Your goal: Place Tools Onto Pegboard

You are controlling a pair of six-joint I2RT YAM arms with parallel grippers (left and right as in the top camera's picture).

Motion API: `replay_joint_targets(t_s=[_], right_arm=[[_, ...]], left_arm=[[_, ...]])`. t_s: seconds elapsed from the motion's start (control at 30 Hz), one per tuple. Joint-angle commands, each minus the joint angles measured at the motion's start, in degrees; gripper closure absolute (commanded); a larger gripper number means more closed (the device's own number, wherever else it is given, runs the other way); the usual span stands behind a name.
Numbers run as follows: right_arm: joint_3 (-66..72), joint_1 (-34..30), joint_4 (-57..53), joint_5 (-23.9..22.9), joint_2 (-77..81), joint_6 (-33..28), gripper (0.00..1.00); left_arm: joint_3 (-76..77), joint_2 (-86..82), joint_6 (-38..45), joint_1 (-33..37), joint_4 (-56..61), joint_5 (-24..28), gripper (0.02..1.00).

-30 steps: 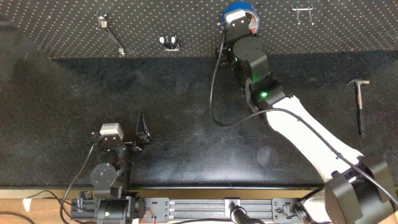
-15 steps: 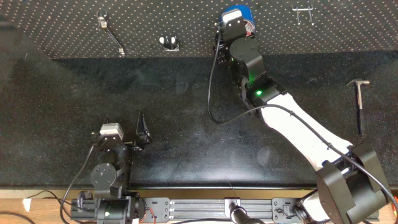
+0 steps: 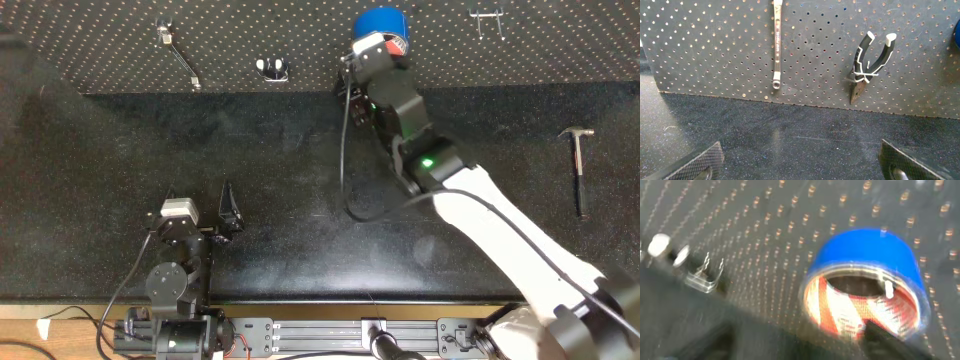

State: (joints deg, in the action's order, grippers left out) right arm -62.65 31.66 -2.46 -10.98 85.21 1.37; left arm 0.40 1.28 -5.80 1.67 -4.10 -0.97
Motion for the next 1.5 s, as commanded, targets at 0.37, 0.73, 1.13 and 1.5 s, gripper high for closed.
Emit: replay_joint_targets(t_s=[0.37,0.73,1.13,1.5], right_arm=[[-0.2,-38.1,-61.0,2.5,-13.9,4.0,0.025],[-0.1,-70.7,-49.9,19.5,2.2,-27.6,0.025],[-0.1,-71.2,-42.5,19.0,17.3,-34.7,0.025],[-0.1,-70.8,-41.2,16.0,19.1,-36.0,0.522]], left_arm=[[-0.1,-0.2,0.7,-0.2,-0.5,0.6,0.023],[-0.1,-0.2,0.7,-0.2,-0.5,0.6,0.023],[-0.1,-0.2,0.7,-0.2,-0.5,0.6,0.023],[-0.1,-0.2,0.7,-0.2,-0.5,0.6,0.023]])
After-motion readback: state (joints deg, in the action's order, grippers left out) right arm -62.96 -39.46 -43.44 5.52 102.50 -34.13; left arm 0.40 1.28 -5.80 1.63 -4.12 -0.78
